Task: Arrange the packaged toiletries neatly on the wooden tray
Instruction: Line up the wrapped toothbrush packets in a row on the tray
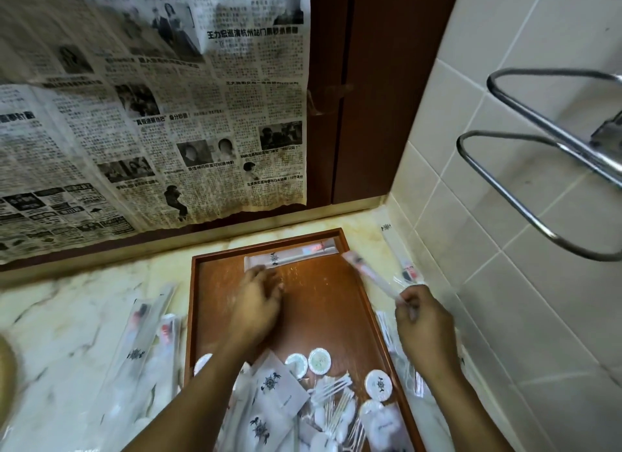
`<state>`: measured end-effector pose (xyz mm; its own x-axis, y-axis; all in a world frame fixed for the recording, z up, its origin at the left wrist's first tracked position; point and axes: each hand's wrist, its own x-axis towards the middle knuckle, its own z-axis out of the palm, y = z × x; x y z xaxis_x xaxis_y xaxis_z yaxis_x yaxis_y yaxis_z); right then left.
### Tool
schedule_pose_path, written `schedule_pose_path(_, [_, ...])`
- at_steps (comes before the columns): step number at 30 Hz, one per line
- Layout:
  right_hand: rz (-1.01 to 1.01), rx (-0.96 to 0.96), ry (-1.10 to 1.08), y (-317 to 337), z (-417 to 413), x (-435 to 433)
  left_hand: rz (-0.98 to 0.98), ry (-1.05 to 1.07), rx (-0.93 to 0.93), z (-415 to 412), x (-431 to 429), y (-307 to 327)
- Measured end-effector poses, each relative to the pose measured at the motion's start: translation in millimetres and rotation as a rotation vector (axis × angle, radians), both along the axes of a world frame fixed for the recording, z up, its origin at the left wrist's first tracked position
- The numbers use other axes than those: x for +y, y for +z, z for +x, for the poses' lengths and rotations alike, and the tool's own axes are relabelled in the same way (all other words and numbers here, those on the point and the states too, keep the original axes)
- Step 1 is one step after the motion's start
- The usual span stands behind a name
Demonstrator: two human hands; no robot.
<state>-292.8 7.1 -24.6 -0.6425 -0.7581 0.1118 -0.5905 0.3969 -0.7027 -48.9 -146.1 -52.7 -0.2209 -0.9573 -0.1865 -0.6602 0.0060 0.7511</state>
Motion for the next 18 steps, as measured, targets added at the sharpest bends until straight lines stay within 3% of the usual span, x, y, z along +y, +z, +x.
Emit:
schedule_pose_path(3, [-0.091,-0.010,0.153,8.7,25.2,0.6,0.244,0.174,0.433,-24.0,19.8,42.3])
schedule_pose_path(9, [-0.121,-0.078,0.266,25.9,70.4,17.7,0.323,0.243,0.526,-31.4,39.0,73.8])
schedule_pose_path(14, [0.021,-0.507,0.333,47.2,73.4,29.0,0.264,0.277,0.675,-18.9,51.7,96.6])
schedule_pose_path(18, [0.139,-0.466,0.497,54.1,72.8,27.8,0.234,0.182,0.744,-21.9,66.7,112.8])
